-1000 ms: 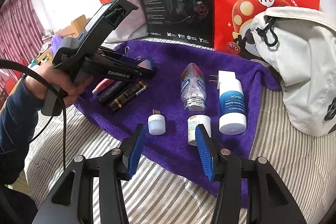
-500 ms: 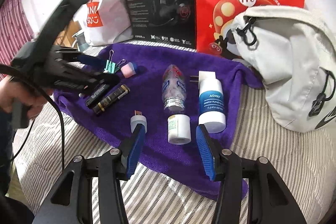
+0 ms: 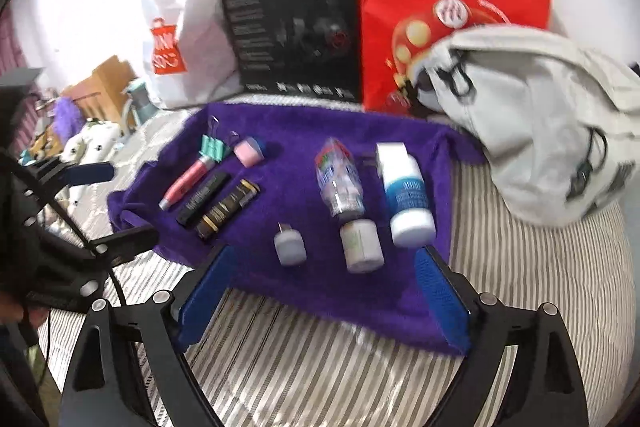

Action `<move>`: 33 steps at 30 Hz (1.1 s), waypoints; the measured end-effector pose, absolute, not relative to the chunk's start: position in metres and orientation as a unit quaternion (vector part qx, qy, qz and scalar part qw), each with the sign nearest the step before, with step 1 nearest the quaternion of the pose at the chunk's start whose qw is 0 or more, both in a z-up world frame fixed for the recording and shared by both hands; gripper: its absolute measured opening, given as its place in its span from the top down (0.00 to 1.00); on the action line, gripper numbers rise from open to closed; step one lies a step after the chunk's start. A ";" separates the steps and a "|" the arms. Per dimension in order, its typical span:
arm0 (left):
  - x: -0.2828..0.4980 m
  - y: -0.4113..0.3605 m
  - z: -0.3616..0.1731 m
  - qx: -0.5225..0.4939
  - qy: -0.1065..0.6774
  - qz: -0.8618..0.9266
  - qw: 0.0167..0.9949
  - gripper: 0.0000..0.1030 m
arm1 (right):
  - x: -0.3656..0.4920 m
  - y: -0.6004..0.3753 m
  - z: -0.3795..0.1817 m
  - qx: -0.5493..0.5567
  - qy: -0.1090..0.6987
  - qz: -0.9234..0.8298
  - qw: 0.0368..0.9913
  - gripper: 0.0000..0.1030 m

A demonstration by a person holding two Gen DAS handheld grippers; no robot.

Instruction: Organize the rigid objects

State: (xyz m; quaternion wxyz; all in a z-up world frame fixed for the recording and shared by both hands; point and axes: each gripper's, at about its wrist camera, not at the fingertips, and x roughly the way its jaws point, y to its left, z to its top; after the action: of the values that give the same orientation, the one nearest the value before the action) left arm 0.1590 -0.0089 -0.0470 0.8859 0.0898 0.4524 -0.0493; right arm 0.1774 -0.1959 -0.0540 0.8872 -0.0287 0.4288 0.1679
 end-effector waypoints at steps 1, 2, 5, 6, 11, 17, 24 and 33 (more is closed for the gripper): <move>0.152 -0.007 -0.046 0.082 0.449 -0.051 0.888 0.02 | 0.176 -0.195 -0.057 -0.027 0.438 0.159 0.885 0.07; 0.148 -0.007 -0.046 0.076 0.447 -0.050 0.890 0.02 | 0.174 -0.194 -0.059 -0.025 0.447 0.149 0.882 0.00; 0.136 -0.008 -0.048 0.068 0.442 -0.049 0.893 0.02 | 0.163 -0.192 -0.062 -0.014 0.457 0.133 0.880 0.00; 0.130 -0.007 -0.048 0.063 0.440 -0.048 0.895 0.02 | 0.159 -0.191 -0.061 -0.011 0.460 0.133 0.878 0.00; 0.104 0.003 -0.044 0.026 0.429 -0.046 0.902 0.02 | 0.132 -0.188 -0.052 -0.005 0.463 0.131 0.877 0.00; 0.074 0.012 -0.042 0.009 0.423 -0.024 0.906 0.02 | 0.097 -0.189 -0.038 -0.016 0.447 0.118 0.887 0.00; 0.040 0.017 -0.037 -0.001 0.419 0.005 0.908 0.02 | 0.065 -0.192 -0.031 -0.025 0.439 0.109 0.891 0.00; 0.015 0.014 -0.027 -0.018 0.412 0.010 0.911 0.02 | 0.049 -0.190 -0.030 -0.036 0.435 0.119 0.892 0.00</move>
State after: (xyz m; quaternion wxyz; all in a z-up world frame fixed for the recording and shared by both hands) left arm 0.0146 0.0138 -0.0271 0.9112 -0.0180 0.4115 0.0102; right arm 0.0490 -0.1898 -0.0304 0.8919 -0.0361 0.4347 0.1191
